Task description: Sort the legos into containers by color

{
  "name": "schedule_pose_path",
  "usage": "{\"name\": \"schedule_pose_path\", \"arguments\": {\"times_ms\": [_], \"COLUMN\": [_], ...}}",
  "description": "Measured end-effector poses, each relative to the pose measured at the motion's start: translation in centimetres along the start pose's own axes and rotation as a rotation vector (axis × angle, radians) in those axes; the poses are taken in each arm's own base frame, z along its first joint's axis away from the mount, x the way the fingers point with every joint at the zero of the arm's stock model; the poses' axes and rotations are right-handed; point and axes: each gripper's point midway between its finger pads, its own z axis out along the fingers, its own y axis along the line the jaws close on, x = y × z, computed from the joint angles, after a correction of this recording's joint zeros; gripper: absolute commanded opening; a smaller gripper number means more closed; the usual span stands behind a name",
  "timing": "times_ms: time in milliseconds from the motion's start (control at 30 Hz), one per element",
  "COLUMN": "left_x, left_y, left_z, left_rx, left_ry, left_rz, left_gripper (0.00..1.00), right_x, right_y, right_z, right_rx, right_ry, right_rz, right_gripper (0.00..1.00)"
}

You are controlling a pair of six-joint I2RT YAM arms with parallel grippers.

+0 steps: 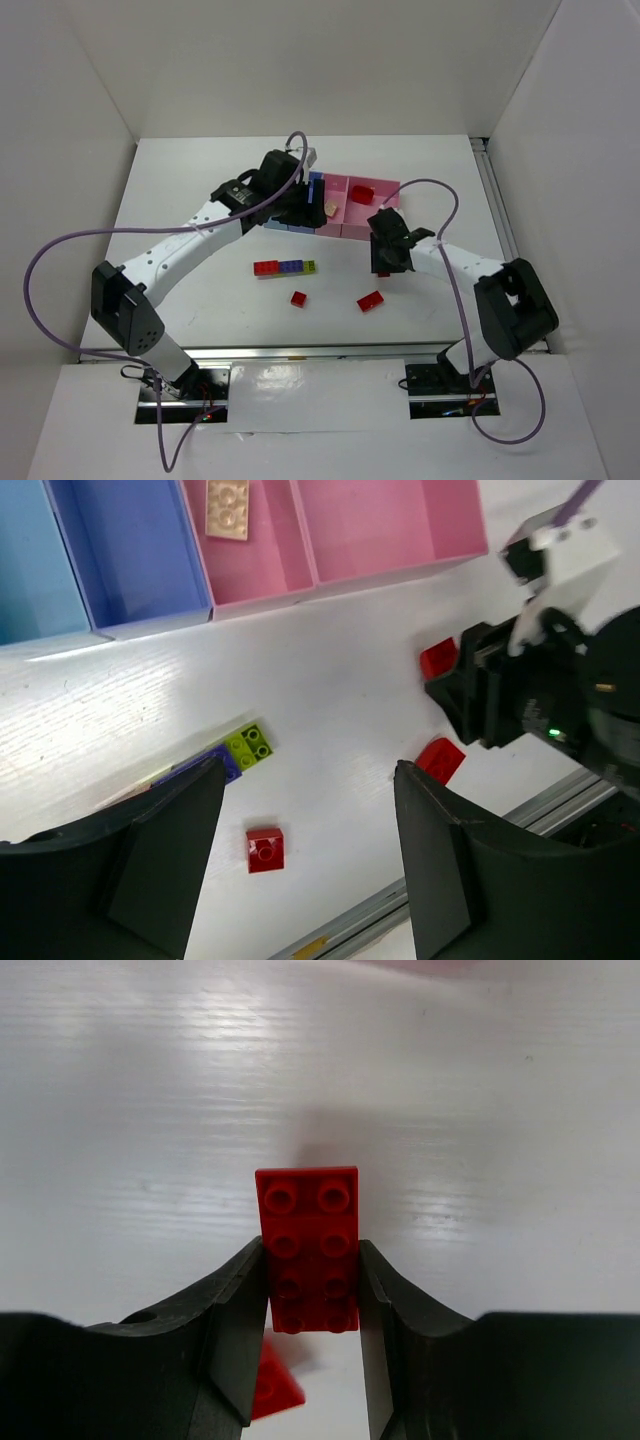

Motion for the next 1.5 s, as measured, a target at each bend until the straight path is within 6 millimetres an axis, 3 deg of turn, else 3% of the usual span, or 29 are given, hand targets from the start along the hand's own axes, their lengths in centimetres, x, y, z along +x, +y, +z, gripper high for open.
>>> {"name": "schedule_pose_path", "arguments": {"times_ms": [133, 267, 333, 467, 533, 600, 633, 767, 900, 1100, 1233, 1367, 1500], "left_x": [0.3, 0.3, 0.6, 2.9, 4.9, 6.7, 7.6, 10.0, 12.4, 16.9, 18.9, 18.9, 18.9], "left_y": [0.6, 1.1, 1.2, 0.9, 0.5, 0.2, -0.3, -2.2, -4.8, -8.8, -10.2, -10.8, -11.1], "left_z": [0.1, 0.0, 0.0, 0.6, 0.9, 1.1, 1.1, 1.4, 2.2, 6.4, 9.0, 11.1, 12.4], "left_rx": [-0.029, -0.057, -0.067, -0.07, -0.069, -0.061, -0.047, 0.032, 0.127, 0.181, 0.207, 0.215, 0.215], "left_ry": [0.003, 0.002, 0.009, 0.056, 0.101, 0.144, 0.164, 0.208, 0.243, 0.327, 0.373, 0.374, 0.374], "left_rz": [0.0, -0.003, 0.0, 0.024, 0.053, 0.1, 0.131, 0.236, 0.35, 0.506, 0.556, 0.572, 0.573], "left_gripper": [0.8, 0.85, 0.89, 0.91, 0.92, 0.92, 0.92, 0.92, 0.91, 0.92, 0.94, 0.86, 0.85], "right_x": [-3.1, -8.7, -11.5, -15.5, -16.5, -17.4, -17.6, -18.4, -19.0, -15.6, -13.9, -13.5, -12.7], "right_y": [1.1, 2.0, 2.4, 2.4, 2.2, 1.9, 1.6, 0.1, -3.2, -10.8, -12.1, -13.0, -13.2], "right_z": [-3.9, -8.6, -9.5, -6.8, -4.3, -2.0, -1.3, -0.7, -3.3, -8.1, -9.8, -9.8, -9.4], "right_rx": [-0.061, -0.125, -0.132, -0.09, -0.063, -0.045, -0.035, -0.015, -0.006, 0.077, 0.089, 0.108, 0.117], "right_ry": [-0.107, -0.281, -0.329, -0.335, -0.301, -0.268, -0.254, -0.246, -0.301, -0.379, -0.395, -0.392, -0.372], "right_rz": [0.024, 0.084, 0.106, 0.128, 0.128, 0.134, 0.133, 0.158, 0.272, 0.509, 0.547, 0.569, 0.57], "right_gripper": [0.26, 0.26, 0.26, 0.34, 0.63, 0.85, 0.96, 0.97, 0.94, 0.94, 0.94, 0.94, 0.94]}}
